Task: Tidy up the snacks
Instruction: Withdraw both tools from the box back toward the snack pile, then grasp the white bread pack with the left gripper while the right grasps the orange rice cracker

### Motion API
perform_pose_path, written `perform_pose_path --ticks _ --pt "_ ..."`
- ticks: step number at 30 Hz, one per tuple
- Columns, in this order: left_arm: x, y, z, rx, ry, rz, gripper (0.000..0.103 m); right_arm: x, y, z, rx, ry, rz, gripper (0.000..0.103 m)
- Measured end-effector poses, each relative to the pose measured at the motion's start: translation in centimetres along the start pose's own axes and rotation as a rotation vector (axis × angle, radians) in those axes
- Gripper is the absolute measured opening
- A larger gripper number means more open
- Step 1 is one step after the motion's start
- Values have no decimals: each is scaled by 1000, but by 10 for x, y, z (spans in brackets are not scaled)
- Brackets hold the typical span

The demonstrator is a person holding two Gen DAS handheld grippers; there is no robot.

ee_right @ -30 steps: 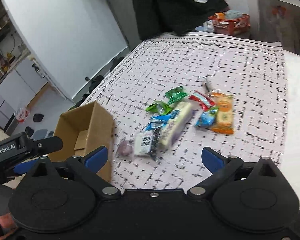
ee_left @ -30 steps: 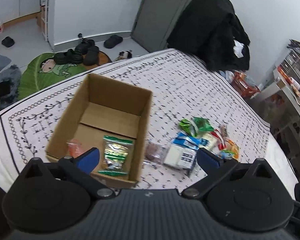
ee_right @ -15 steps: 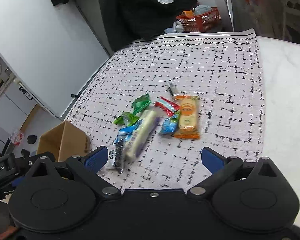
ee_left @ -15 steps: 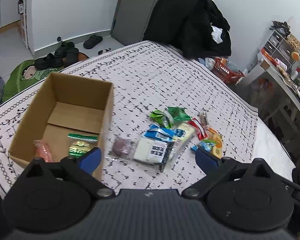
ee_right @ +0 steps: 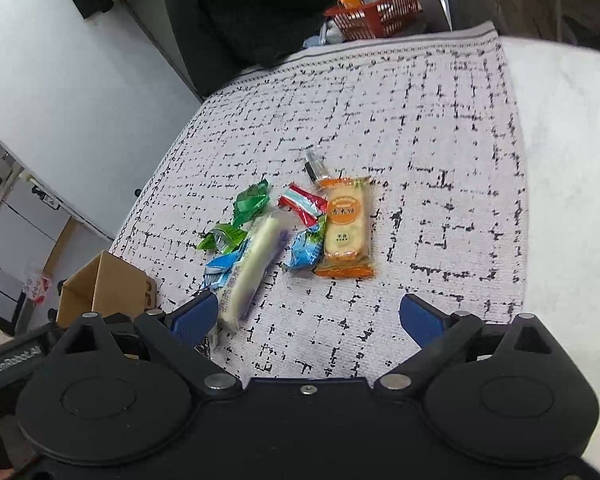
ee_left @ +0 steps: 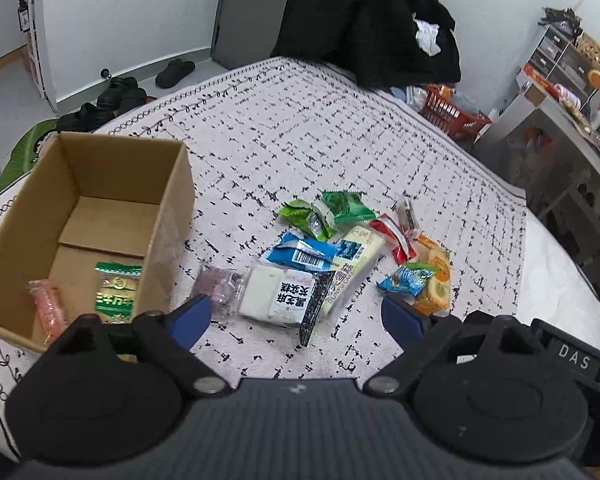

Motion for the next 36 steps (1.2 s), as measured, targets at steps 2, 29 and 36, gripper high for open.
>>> perform_pose_path --ticks 2,29,36 --pt "8 2 -1 3 -6 11 92 6 0 -3 13 -6 13 97" --pt "100 18 -4 86 -87 140 53 75 -10 -33 34 67 54 69" --pt "95 10 -1 76 -109 125 31 83 -16 -29 -20 93 34 60"
Point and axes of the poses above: each gripper's, at about its wrist camera, not at the fingertips, and x roughly the way its jaws point, z to its left, y to its underside, the point moved 9 cm from there along x, roughly the way its jaws point, and after that the axes turned 3 degrees about -z, right-handed, at the moved point
